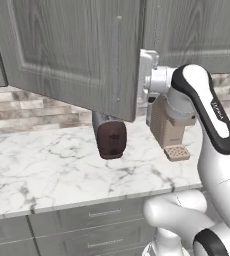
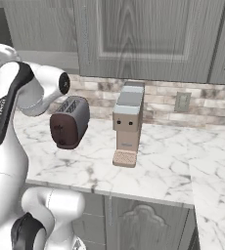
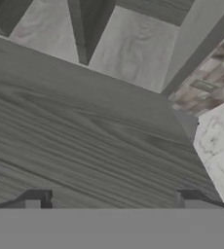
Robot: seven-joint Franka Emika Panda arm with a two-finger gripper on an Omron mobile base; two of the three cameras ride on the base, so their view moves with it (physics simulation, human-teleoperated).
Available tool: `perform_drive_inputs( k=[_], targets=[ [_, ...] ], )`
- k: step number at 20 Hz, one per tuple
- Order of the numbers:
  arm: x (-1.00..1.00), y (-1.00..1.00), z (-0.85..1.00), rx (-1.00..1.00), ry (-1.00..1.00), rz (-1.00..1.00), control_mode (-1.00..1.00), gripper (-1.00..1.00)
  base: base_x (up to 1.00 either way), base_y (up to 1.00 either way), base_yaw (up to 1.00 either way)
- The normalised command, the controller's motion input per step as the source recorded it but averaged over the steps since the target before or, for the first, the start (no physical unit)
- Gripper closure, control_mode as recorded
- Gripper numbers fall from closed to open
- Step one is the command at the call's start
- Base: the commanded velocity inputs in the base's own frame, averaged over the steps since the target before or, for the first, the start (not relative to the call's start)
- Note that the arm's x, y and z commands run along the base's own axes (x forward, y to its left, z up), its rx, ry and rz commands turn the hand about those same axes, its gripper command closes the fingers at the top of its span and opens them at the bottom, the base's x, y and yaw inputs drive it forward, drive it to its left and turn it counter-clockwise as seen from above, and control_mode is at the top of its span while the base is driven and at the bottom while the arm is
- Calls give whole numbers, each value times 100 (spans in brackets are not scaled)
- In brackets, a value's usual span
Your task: Open the cabinet. Pick the soap dispenser and place it next to the sink. Then close the cabinet.
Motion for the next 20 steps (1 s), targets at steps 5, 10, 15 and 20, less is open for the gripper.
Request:
perform_drive_inputs(
  k=[5, 10, 15, 20],
  targets=[
    [-45, 55, 0, -10, 0, 0, -100, -100, 0, 0, 0],
    [-34, 57, 0, -9, 0, 0, -100, -100, 0, 0, 0],
    [-28, 57, 0, -8, 4, 0, -100, -100, 0, 0, 0],
    [-17, 57, -1, -9, 3, 0, -100, -100, 0, 0, 0]
  ],
)
